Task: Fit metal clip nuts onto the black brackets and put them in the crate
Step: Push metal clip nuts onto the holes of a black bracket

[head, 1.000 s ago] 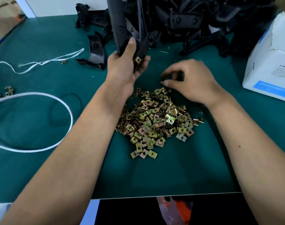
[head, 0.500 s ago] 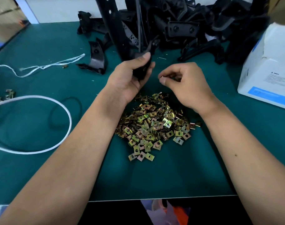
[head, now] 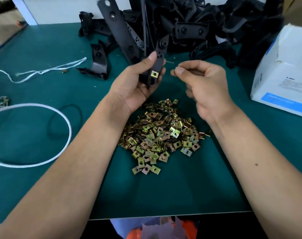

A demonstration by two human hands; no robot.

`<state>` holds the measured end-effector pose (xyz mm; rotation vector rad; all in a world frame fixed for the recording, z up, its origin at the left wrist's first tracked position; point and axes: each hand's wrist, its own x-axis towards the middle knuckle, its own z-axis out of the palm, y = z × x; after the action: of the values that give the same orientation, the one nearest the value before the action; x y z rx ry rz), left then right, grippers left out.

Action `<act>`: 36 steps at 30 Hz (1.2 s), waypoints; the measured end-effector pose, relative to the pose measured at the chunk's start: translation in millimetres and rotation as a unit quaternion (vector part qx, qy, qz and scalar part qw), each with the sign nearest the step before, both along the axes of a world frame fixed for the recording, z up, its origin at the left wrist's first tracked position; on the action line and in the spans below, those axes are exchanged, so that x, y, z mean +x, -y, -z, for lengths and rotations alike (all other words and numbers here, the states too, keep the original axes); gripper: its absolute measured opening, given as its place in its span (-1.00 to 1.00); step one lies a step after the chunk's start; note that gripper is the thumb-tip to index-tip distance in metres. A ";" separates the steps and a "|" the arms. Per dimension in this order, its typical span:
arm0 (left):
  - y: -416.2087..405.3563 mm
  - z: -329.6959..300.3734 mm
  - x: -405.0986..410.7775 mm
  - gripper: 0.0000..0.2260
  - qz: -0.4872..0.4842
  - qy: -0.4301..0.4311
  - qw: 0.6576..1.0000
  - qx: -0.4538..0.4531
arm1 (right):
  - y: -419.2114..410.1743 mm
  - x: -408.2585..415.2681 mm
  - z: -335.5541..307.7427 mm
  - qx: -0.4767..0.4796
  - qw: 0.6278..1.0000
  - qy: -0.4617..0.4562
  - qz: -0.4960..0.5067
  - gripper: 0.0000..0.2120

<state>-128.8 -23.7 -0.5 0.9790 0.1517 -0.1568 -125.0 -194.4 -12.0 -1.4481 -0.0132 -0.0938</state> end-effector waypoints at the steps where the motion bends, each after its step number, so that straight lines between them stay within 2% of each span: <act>1: 0.2 0.6 -0.1 -0.80 -0.003 -0.006 1.000 -0.001 | 0.6 -0.1 -0.9 0.018 1.000 -0.018 -0.012 -0.93; 5: 2.5 3.1 1.0 -0.94 -0.014 -0.014 1.000 -0.008 | 0.9 -0.3 -1.3 0.076 0.995 -0.052 -0.027 -0.92; 8: 3.6 5.4 0.8 -0.96 0.000 -0.005 1.000 -0.006 | -4.2 -2.1 0.1 0.095 0.994 -0.046 -0.022 -0.87; 13: 6.4 7.3 1.1 -0.92 0.021 0.003 1.000 -0.013 | -6.1 -2.0 2.0 0.109 0.993 -0.053 0.002 -0.91; 24: 9.8 7.1 -0.7 -0.87 0.051 -0.002 0.999 -0.008 | -4.4 -0.1 2.4 0.161 0.982 -0.090 -0.045 -0.93; 32: 14.2 6.9 -1.8 -0.89 0.038 -0.016 0.997 -0.058 | -5.8 1.4 2.9 0.228 0.964 -0.113 -0.076 -0.88; 36: 15.5 7.3 -1.8 -0.91 0.037 -0.010 0.999 -0.016 | -6.5 0.9 2.5 0.196 0.973 -0.105 -0.065 -0.92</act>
<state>-130.7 -39.2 -7.8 0.9513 0.1301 -0.2363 -124.0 -187.9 -14.6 -1.0528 0.0789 0.1575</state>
